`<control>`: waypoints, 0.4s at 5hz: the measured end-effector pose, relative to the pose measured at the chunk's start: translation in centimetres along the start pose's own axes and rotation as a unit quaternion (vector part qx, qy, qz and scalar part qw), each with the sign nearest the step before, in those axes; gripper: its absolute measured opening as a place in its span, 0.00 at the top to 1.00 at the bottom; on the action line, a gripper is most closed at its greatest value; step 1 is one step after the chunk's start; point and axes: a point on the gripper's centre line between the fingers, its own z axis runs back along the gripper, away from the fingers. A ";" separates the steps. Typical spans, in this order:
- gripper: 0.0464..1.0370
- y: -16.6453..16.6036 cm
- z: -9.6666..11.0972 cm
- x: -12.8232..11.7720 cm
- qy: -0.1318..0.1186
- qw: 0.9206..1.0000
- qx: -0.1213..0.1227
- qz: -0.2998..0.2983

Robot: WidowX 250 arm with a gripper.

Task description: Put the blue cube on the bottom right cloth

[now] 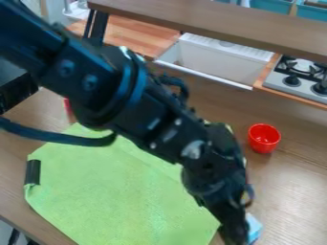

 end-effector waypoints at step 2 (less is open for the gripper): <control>0.04 -0.7 -1.3 1.1 -0.018 1.000 0.013 0.009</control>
